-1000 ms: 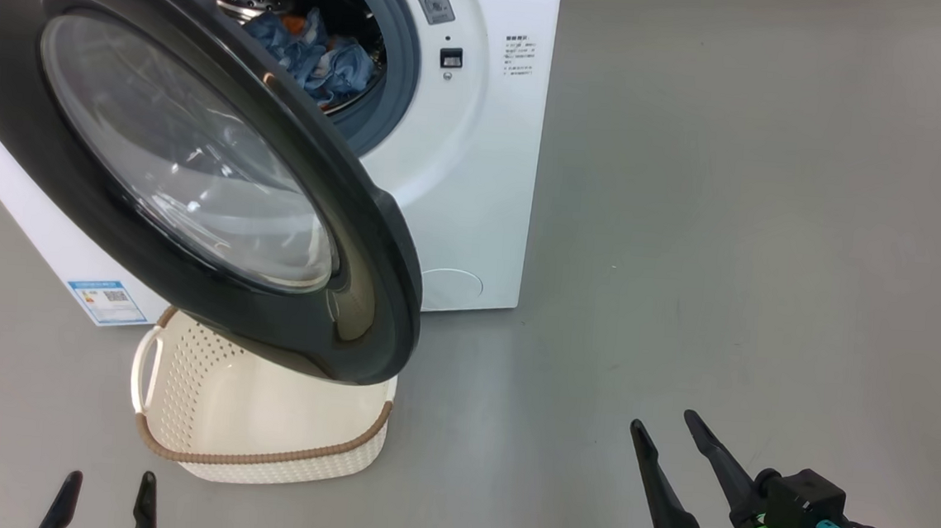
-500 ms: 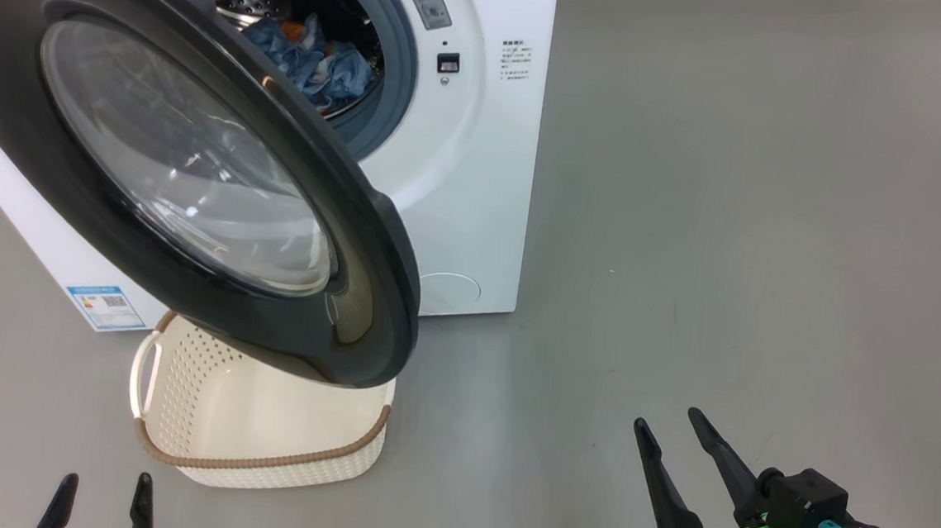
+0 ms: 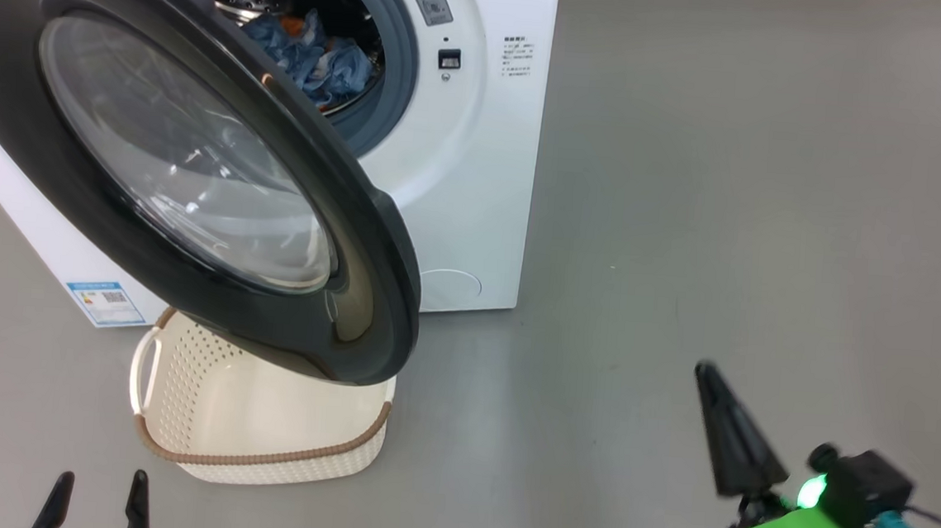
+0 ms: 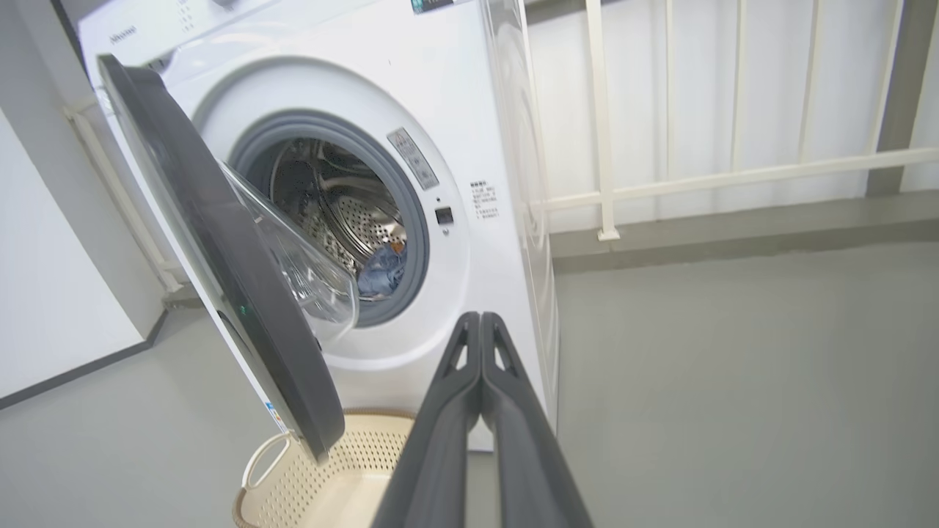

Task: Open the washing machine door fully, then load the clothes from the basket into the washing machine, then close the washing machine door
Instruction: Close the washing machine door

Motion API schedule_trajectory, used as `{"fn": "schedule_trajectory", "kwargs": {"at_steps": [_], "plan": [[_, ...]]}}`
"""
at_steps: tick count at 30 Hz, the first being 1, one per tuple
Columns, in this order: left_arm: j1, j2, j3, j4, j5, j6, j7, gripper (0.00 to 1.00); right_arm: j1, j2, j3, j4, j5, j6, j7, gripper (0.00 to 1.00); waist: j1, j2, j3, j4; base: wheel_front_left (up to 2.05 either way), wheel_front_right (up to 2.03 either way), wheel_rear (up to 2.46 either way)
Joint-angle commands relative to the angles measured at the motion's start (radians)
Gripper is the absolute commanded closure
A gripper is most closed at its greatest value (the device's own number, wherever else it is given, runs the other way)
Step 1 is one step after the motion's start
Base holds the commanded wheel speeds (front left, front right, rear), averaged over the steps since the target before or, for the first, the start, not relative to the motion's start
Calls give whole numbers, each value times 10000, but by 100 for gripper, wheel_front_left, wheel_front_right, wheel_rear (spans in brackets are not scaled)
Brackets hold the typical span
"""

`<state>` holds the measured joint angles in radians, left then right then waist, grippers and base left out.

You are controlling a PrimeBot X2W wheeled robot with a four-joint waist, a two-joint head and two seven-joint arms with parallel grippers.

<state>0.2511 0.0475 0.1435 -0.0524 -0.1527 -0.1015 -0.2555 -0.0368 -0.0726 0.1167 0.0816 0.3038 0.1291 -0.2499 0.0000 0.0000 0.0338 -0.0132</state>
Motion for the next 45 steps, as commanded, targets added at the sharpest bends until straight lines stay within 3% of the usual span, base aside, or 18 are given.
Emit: {"fn": "schedule_trajectory", "kwargs": {"at_steps": [1, 7, 14, 24, 31, 45], "plan": [[-297, 28, 356, -284, -54, 9, -63, 0, -221, 13, 209, -596, 36, 16, -118, 100, 0, 0, 39, -10, 0, 0, 0], [-441, 28, 391, -320, -106, 1, -63, 0, -814, -86, 582, -3179, 243, 16, -118, 100, 0, 0, 157, 67, 0, 0, 0], [-694, 28, 136, -202, -155, -31, -63, 0, -1410, -563, 2061, -4057, 574, 16, -118, 100, 0, 0, 220, 528, 0, 0, 0], [-1244, 28, -235, -146, -217, -37, -63, 0, -2372, -985, 4551, -3448, 1217, 16, -118, 100, 0, 0, 405, 1607, 0, 0, 0], [-1889, 28, -814, 0, -258, -79, -63, 0, -2804, -1294, 6163, -1965, 1573, 16, -118, 100, 0, 0, 774, 2583, 0, 0, 0], [-2929, 28, -1524, 52, -644, -30, -63, 0, -3402, -1027, 5485, 13, 1232, 16, -118, 100, 0, 0, 2087, 3615, 0, 0, 0]]}}
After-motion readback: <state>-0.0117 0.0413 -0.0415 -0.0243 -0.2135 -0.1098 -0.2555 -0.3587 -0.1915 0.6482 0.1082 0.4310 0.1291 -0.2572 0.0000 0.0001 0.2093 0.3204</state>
